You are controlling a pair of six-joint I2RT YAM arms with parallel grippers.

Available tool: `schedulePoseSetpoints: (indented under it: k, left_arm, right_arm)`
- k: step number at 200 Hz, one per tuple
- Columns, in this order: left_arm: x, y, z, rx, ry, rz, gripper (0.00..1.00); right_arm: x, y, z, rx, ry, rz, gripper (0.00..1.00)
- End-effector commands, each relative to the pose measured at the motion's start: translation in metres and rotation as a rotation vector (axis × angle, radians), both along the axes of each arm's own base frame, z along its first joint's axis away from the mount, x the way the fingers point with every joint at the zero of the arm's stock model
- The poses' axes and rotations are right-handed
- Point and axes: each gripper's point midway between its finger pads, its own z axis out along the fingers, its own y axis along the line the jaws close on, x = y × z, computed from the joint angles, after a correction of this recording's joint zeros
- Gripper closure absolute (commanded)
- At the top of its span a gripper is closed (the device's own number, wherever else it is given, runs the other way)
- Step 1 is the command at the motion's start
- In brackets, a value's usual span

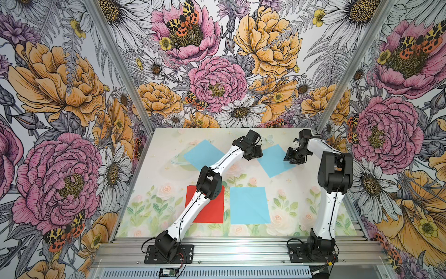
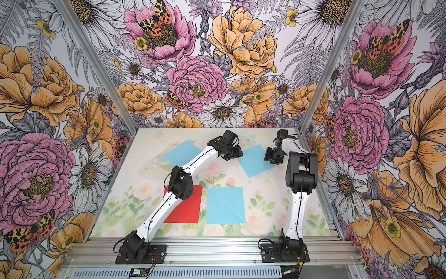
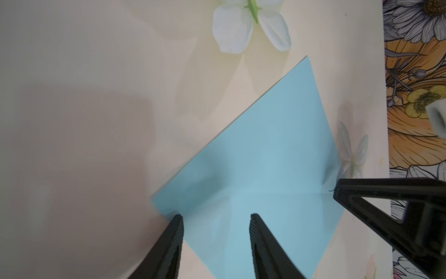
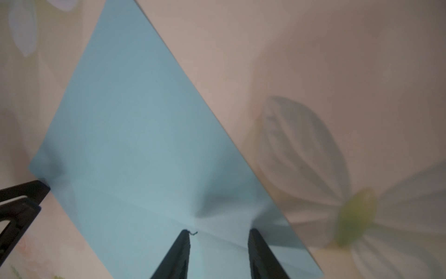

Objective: Sort the scattered colored papers by color
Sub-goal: Pick up the colored paper from the center of the board.

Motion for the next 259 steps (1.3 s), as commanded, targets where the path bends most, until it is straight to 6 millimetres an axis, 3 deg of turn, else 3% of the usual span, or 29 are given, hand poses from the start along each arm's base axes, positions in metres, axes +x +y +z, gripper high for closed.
schedulePoseSetpoints:
  k: [1,40,74,99,167,220,259]
  left_arm:
    - [0.012,0.024,-0.007,0.13,-0.065,0.047,0.52]
    - [0.021,0.035,-0.014,0.162,-0.083,0.057,0.52]
    - [0.028,0.039,-0.008,0.213,-0.151,0.025,0.51]
    - [0.03,0.041,-0.017,0.202,-0.135,0.014,0.5]
    - [0.011,0.013,-0.05,0.034,0.003,-0.062,0.5]
    - [0.002,0.01,-0.054,0.042,0.025,-0.075,0.5]
    - [-0.015,0.0,-0.057,0.071,0.034,-0.119,0.5]
  right_arm:
    - [-0.011,0.002,-0.014,0.023,0.045,0.006,0.57]
    - [-0.011,0.005,-0.012,0.035,0.041,0.007,0.57]
    - [-0.013,0.005,-0.012,0.039,0.046,0.005,0.57]
    - [-0.014,0.006,-0.012,0.044,0.047,0.007,0.57]
    - [-0.015,0.004,-0.007,0.048,0.041,-0.002,0.57]
    - [-0.015,0.002,-0.007,0.06,0.04,-0.006,0.57]
    - [-0.012,0.002,-0.004,0.07,0.031,-0.009,0.57]
